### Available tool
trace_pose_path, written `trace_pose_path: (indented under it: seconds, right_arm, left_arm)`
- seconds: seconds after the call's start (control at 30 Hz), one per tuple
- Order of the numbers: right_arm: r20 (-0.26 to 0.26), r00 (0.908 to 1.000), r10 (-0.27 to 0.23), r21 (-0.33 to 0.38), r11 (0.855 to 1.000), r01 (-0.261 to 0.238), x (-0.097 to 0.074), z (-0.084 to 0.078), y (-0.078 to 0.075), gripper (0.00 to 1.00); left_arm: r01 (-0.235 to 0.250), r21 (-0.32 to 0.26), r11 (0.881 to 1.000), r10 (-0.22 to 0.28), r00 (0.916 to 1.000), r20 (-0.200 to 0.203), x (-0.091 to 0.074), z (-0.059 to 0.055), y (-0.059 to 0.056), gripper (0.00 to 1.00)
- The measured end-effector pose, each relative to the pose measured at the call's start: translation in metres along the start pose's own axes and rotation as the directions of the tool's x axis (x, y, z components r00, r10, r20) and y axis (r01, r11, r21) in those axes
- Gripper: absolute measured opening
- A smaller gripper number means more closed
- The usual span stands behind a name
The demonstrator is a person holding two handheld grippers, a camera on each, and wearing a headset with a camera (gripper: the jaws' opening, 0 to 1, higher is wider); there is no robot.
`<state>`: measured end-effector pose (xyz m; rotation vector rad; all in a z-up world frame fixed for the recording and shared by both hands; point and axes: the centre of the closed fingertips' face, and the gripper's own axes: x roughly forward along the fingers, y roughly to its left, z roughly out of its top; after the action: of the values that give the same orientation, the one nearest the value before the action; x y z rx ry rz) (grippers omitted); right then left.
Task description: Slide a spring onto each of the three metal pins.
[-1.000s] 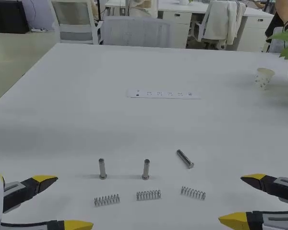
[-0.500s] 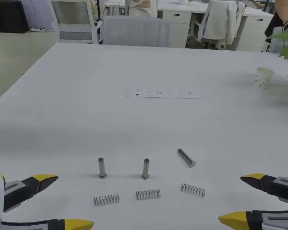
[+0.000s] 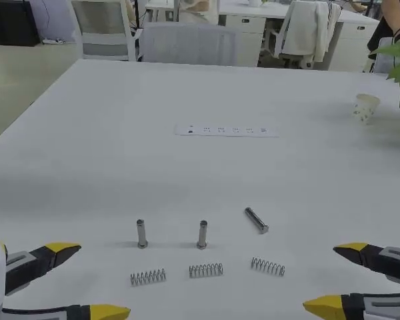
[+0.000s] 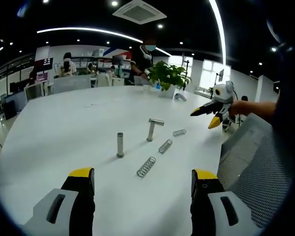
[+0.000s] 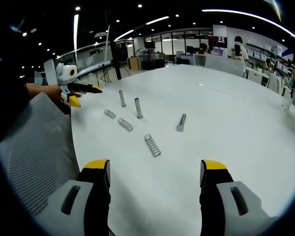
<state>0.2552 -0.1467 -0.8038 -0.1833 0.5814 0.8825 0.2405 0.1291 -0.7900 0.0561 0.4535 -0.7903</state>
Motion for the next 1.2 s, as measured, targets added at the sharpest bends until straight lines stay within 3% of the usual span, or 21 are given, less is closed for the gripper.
trace_pose_path:
  seconds: [1.2]
  right_arm:
    - [-0.017, 0.9999, 0.001, -0.003, 1.0, -0.001, 0.0011, -0.0002, -0.0004, 0.74]
  left_arm:
    - [0.001, -0.001, 1.0, -0.001, 1.0, -0.001, 0.0, -0.0007, -0.0004, 0.77]
